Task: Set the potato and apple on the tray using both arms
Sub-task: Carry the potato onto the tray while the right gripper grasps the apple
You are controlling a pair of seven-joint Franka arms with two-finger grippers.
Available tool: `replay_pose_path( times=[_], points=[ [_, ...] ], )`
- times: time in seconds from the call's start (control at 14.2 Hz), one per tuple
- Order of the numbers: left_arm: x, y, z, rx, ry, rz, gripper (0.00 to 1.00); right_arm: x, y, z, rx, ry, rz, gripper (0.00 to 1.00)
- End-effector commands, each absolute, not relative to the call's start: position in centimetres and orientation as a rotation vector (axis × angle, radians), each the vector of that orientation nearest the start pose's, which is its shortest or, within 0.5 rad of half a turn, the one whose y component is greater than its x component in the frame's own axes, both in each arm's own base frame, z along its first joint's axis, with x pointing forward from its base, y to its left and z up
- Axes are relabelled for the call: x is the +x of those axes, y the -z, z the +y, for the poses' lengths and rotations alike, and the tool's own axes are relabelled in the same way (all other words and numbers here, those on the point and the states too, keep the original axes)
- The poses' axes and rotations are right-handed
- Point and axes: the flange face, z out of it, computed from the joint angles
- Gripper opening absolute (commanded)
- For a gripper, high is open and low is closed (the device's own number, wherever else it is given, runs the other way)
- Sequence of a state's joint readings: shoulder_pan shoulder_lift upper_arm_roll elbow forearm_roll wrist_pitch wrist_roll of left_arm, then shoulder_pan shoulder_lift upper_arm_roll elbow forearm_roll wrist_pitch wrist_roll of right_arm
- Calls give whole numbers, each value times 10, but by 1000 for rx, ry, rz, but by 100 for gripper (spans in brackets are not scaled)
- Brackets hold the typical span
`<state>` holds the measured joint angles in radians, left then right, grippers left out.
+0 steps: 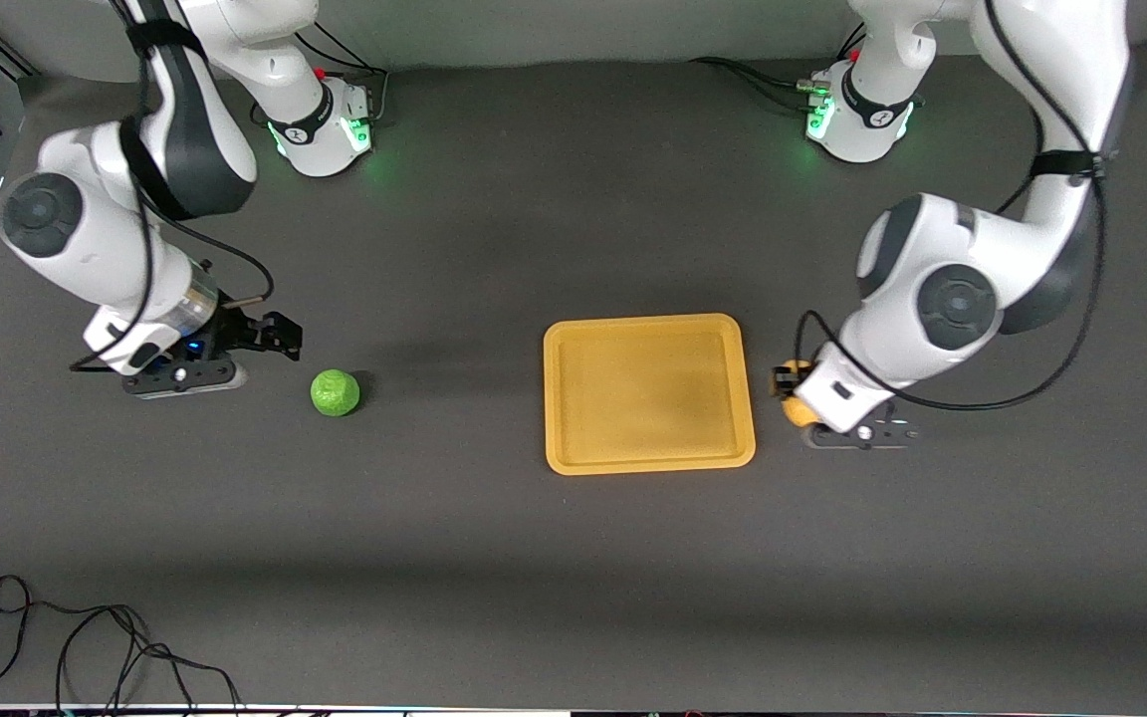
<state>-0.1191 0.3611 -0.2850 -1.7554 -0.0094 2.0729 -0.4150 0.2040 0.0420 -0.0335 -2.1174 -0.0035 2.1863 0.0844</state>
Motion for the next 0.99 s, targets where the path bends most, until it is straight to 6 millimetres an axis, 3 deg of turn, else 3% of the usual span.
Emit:
replay_pose_path(
  times=[0.0,0.14,0.21,0.42,0.7,0.77,0.92],
  points=[
    [589,-335,-288,-3262,-127,-102,12,517,-341,87,-3130,129,-100,100],
    [568,-288,-324,-3226,-238,-81,12,512,-304,83,-3127,168,-88,100],
    [566,-273,-329,-3215,-256,-92,17,511,-285,83,-3128,175,-87,100],
    [567,-242,-327,-3210,-260,-94,20,514,-239,82,-3125,224,-58,100],
    [565,-218,-314,-3162,-284,-66,24,515,-205,85,-3118,267,-30,100],
    [565,-212,-311,-3149,-286,-61,32,515,-197,85,-3115,288,-30,100],
    [566,-210,-308,-3145,-284,-64,82,513,-184,85,-3116,294,-36,100]
  ],
)
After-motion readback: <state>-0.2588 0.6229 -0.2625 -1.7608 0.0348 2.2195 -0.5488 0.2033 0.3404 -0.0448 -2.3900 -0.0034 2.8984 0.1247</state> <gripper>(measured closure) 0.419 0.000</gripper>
